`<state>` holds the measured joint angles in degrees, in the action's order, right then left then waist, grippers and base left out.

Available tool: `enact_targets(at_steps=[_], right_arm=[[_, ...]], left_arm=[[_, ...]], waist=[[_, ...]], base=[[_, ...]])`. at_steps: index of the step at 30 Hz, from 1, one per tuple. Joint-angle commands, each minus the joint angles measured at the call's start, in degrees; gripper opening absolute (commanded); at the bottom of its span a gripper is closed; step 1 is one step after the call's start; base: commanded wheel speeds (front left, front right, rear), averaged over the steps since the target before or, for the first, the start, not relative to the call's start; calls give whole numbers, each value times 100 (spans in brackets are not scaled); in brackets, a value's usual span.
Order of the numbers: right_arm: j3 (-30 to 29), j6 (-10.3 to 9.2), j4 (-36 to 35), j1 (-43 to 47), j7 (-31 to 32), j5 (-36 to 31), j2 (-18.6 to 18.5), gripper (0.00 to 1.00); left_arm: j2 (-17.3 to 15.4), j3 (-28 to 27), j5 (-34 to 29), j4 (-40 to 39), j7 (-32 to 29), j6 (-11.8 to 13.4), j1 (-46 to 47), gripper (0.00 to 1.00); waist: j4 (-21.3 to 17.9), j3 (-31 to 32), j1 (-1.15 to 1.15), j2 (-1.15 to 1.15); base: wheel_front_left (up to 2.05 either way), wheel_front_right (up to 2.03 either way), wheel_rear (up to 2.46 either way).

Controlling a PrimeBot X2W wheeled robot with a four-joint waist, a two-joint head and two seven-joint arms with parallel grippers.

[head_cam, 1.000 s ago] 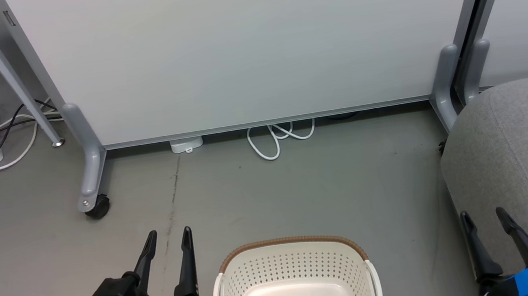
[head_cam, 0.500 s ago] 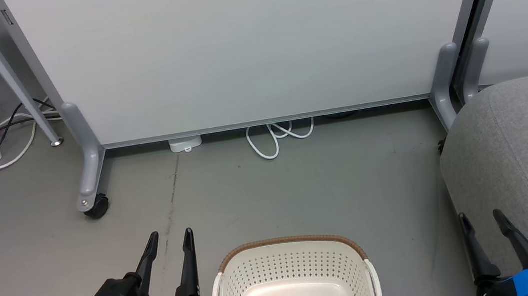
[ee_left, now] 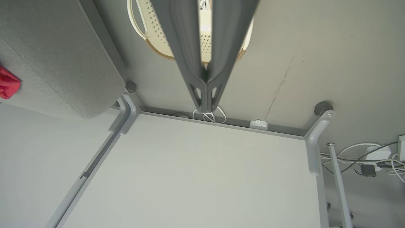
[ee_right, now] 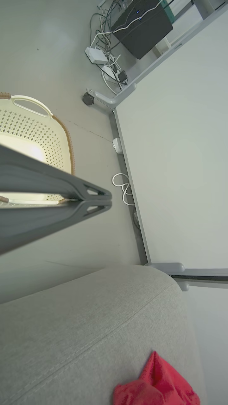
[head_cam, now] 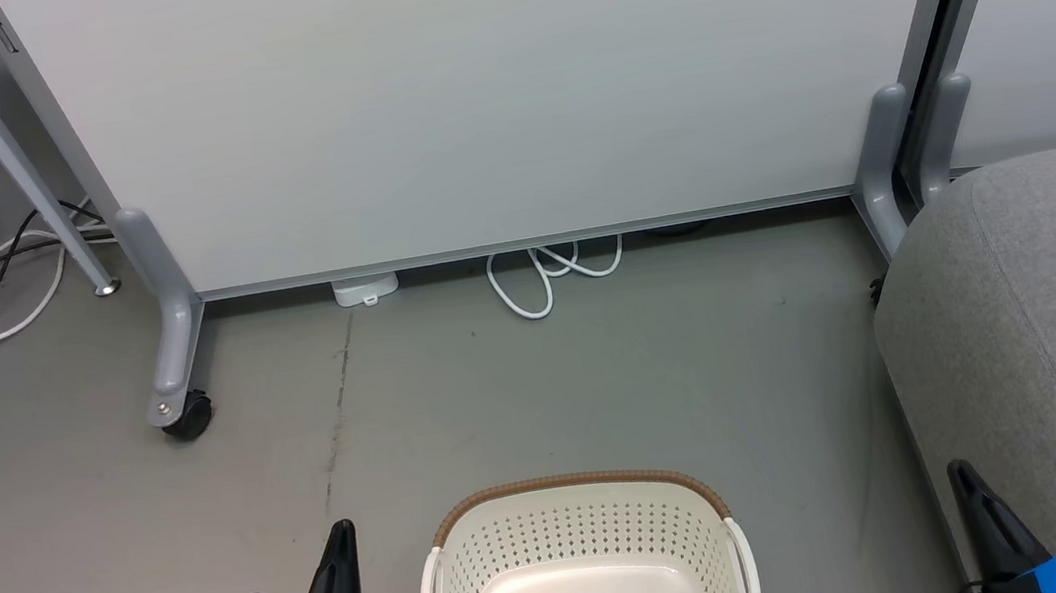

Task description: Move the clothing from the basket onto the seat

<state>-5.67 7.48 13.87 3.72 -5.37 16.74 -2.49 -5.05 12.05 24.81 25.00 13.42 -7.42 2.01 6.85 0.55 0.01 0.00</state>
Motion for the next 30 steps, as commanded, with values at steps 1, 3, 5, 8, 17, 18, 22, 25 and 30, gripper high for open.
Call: enact_targets(at_steps=[1, 3, 5, 8, 17, 18, 22, 25, 30], right_arm=[[-15, 0, -76, -143, 33, 207, -22, 0], [-12, 0, -80, -165, 61, 420, -22, 0], [-9, 0, -84, -187, 89, 630, -23, 0], [-7, 0, -88, -220, 132, 935, -24, 0], [-12, 0, -86, -324, 263, 1789, -28, 0], [-13, 0, -85, -335, 278, 1877, -29, 0], [-17, 0, -81, -373, 334, 2224, -30, 0], [-21, 1, -78, -409, 373, 2476, -31, 0], [-26, 1, -72, -460, 436, 2872, -33, 0]], left_arm=[[-4, -64, 190, -131, -43, 0, 136, 0], [-3, -110, 383, -156, -94, 0, 147, 0], [-1, -156, 575, -181, -145, 0, 159, 0], [2, -222, 854, -218, -219, -1, 175, 0], [13, -411, 1630, -338, -429, -2, 217, 0], [14, -430, 1711, -350, -450, -2, 220, 0], [20, -513, 2027, -400, -538, -2, 237, 0], [25, -569, 2255, -436, -600, -3, 249, 0], [33, -661, 2615, -491, -701, -3, 268, 0]], waist=[[-5, 0, 0, 0], [-17, -2, 0, 0], [-28, -3, 0, 0], [-45, -5, 0, 0], [-97, -10, 0, 0], [-103, -11, 0, 0], [-126, -13, 0, 0], [-143, -15, -1, 0], [-171, -18, -1, 0]], base=[[0, 0, 0], [0, 0, 0], [0, 0, 0], [0, 0, 0], [0, 0, 0], [0, 0, 0], [0, 0, 0], [0, 0, 0], [0, 0, 0]])
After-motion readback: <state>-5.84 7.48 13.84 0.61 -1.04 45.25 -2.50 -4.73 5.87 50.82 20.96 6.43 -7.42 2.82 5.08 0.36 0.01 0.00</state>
